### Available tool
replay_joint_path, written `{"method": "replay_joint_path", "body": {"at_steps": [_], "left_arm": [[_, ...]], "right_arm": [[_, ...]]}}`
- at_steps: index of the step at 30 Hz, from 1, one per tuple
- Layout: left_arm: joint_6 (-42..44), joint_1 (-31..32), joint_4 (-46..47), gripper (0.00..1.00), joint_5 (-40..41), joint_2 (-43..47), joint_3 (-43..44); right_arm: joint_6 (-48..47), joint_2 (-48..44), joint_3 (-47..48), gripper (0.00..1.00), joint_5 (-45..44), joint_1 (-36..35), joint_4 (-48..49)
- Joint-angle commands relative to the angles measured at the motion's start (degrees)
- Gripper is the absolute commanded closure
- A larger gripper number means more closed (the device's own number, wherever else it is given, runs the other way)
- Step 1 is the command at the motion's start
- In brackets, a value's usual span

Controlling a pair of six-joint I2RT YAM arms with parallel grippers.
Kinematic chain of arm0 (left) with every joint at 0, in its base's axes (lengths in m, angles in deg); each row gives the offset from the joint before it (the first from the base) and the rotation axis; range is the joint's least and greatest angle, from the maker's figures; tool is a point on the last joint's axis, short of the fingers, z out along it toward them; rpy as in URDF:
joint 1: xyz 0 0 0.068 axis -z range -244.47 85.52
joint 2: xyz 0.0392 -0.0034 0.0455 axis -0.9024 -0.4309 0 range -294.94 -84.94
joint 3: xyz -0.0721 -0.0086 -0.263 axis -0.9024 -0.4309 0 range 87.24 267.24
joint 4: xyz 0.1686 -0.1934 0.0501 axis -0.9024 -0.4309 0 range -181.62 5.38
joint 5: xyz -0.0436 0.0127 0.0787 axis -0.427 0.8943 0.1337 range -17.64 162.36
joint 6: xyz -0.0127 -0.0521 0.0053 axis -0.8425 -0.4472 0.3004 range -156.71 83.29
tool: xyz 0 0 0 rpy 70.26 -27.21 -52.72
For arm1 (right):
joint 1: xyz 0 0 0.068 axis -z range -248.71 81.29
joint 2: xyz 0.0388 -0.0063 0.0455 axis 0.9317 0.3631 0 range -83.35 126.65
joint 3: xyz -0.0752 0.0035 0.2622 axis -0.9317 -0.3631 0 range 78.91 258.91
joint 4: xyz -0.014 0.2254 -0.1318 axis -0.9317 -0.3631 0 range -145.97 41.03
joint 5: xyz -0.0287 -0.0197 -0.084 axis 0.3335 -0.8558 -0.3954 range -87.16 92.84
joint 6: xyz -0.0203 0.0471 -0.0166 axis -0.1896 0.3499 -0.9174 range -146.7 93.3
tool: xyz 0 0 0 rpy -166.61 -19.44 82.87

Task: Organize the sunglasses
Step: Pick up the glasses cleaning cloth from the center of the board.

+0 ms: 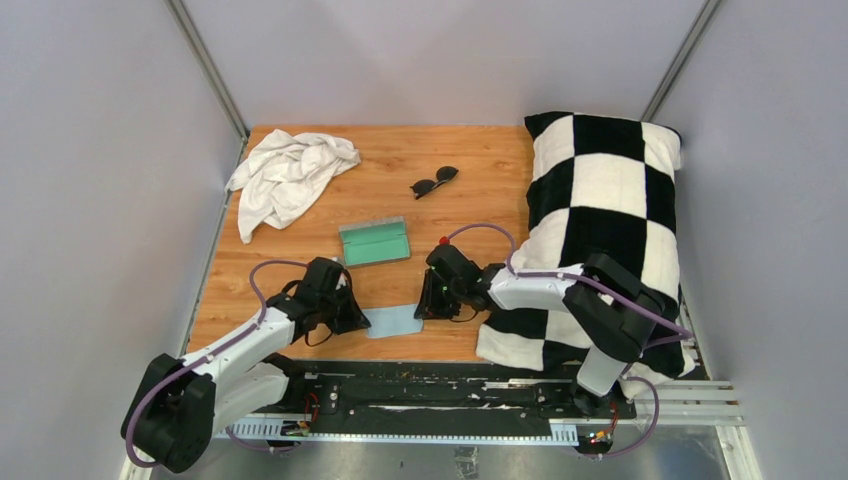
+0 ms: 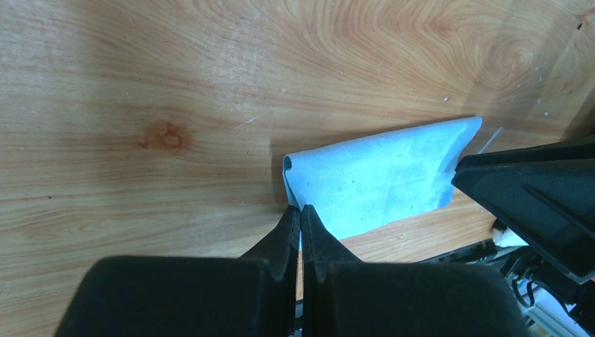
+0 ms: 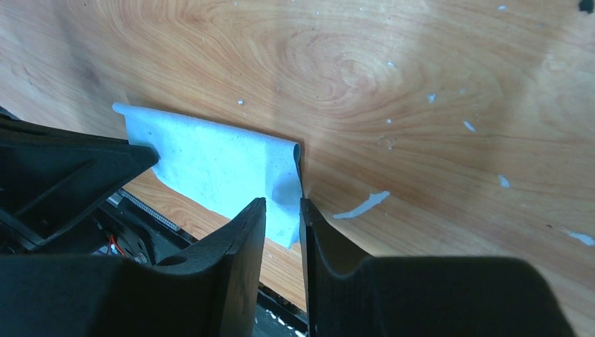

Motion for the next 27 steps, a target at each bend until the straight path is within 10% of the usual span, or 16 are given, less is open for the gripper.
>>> {"method": "replay_joint_path", "body": {"at_steps": [1, 27], "left_arm": [[0.30, 0.28, -0.33, 1.00, 0.18, -0.48, -0.74], [0.60, 0.28, 0.36, 1.00, -0.11, -0.85, -0.40]], "right_arm": [[0.44, 4.63, -0.65, 0.70, -2.29, -0.57, -8.11], [-2.14, 6.17, 1.96, 1.00, -1.32, -1.06, -8.35]]}}
